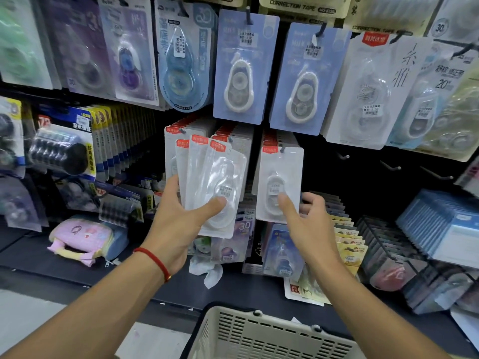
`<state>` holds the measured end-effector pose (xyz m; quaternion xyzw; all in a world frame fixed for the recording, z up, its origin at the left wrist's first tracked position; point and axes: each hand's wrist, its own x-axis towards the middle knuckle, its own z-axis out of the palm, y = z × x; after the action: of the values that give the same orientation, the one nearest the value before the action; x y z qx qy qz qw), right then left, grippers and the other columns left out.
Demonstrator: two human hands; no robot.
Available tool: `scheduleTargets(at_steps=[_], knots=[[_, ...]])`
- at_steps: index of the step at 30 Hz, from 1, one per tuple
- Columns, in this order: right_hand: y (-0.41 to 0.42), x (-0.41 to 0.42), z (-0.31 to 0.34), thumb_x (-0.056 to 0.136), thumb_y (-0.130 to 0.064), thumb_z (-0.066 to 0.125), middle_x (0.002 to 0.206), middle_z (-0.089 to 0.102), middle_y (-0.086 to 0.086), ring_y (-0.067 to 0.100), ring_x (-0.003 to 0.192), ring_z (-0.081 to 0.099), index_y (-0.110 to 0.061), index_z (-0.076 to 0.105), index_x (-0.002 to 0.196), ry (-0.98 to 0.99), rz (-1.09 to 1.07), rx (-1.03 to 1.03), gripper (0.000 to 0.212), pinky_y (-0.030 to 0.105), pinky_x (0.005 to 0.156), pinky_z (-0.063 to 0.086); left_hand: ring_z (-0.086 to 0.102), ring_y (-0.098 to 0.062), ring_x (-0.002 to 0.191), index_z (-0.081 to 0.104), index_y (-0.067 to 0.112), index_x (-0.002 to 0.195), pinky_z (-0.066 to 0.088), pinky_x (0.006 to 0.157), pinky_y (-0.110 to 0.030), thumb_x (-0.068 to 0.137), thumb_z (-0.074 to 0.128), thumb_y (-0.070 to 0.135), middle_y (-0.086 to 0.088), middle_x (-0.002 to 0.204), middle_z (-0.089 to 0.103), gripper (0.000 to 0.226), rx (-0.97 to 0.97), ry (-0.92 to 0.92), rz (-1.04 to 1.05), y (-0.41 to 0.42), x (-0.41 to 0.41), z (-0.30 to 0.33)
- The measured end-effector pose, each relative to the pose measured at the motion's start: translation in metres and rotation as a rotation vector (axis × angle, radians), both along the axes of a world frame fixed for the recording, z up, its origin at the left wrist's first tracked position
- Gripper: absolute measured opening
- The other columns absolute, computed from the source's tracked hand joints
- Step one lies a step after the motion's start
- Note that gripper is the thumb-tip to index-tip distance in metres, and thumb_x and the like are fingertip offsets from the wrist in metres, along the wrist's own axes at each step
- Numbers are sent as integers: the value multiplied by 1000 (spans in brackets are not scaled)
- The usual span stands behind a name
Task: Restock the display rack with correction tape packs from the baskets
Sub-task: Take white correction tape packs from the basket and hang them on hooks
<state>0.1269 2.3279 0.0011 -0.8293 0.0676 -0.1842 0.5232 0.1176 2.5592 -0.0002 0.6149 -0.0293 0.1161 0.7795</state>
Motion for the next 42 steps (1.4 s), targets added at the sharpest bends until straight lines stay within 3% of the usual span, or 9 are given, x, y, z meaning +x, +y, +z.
scheduleTargets(at_steps=[2,8,15,18,28,32,35,38,42], knots=[[-3,0,-3,95,-60,62,133,56,-6,14,110,62,-25,47,141,-12,-57,-192,60,47,98,54,75,-22,111,58,30,130,58,99,-55,60,92,23,4,117,78,78,-26,37,-53,-3,-2,0],[18,-7,-10,94,-56,67,96,77,-15,1,88,70,-29,74,106,13,471,-23,30,28,80,56,75,-30,113,53,27,138,58,96,-62,59,95,23,-3,124,77,89,-64,96,-212,-21,-9,-5],[15,0,-7,98,-34,72,102,80,-6,14,96,76,-24,66,113,-143,261,335,18,31,77,60,78,-33,102,57,30,132,65,72,-49,86,78,28,1,120,78,51,-165,106,-205,-14,-3,-2],[4,5,0,101,-32,68,102,79,-3,21,91,77,-23,62,115,-170,201,294,18,45,69,63,78,-29,103,58,32,131,65,72,-51,85,79,29,6,117,78,51,-153,95,-159,-10,-1,-4],[-2,5,12,99,-35,71,97,80,-2,17,63,74,-19,67,122,-235,221,311,29,33,52,59,78,-28,102,58,30,135,65,76,-54,88,79,27,4,118,78,52,-123,90,-103,-13,-4,-1],[-5,6,7,101,-61,52,134,65,-1,18,113,68,-21,45,148,14,11,-225,62,51,93,57,77,-29,104,60,29,131,65,74,-51,91,78,26,3,119,77,43,-104,89,-98,-15,-5,-2],[0,0,2,104,-46,55,140,55,-1,19,128,54,-24,45,148,-188,54,-470,51,40,103,48,78,-28,104,60,31,129,64,70,-45,88,79,29,5,119,77,45,-89,75,-129,-18,-7,-4],[16,-4,-4,100,-48,64,128,64,-16,-1,111,65,-32,44,150,-126,360,-188,56,26,96,55,77,-30,107,59,33,130,64,74,-47,82,82,34,2,124,76,53,-82,90,-203,-25,-8,-7],[30,-2,-12,97,-38,73,109,78,-9,8,100,76,-28,61,125,-52,413,184,31,39,92,62,77,-35,108,58,31,131,64,79,-50,85,82,35,-4,126,76,52,-116,133,-316,-32,-9,-8]])
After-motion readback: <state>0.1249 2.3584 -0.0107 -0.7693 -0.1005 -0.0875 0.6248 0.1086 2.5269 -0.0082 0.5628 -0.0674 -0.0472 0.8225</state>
